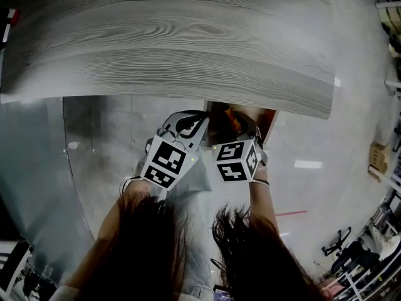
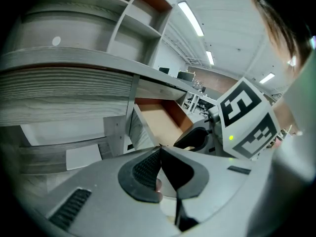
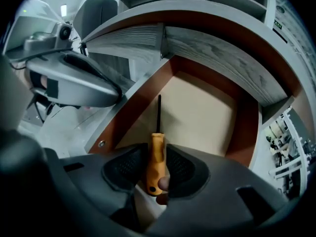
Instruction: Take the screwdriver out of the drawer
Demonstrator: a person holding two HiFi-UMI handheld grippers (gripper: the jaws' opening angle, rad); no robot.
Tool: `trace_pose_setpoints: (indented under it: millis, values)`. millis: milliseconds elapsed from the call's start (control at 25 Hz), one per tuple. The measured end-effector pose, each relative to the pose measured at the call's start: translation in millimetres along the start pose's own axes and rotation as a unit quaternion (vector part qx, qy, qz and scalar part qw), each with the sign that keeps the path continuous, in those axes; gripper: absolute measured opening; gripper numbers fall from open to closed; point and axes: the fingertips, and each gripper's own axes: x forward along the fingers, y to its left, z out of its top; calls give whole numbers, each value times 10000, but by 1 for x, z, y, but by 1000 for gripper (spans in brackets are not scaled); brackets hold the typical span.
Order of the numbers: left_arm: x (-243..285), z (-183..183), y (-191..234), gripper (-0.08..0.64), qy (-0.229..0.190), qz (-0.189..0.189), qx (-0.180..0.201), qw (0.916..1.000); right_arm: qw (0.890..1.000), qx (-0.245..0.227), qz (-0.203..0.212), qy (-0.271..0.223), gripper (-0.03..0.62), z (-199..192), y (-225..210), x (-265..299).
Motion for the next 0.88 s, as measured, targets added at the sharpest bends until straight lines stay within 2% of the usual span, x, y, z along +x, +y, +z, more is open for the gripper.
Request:
trace_pose_setpoints:
  millis: [680, 880]
  values:
    - [-5, 1, 4, 17, -95, 65, -123, 9999, 9987, -192, -84, 468, 118, 0, 3, 14]
    - [-8, 0, 4, 17, -77, 95, -142, 9998, 9980, -251, -81, 573, 100, -1, 5, 15]
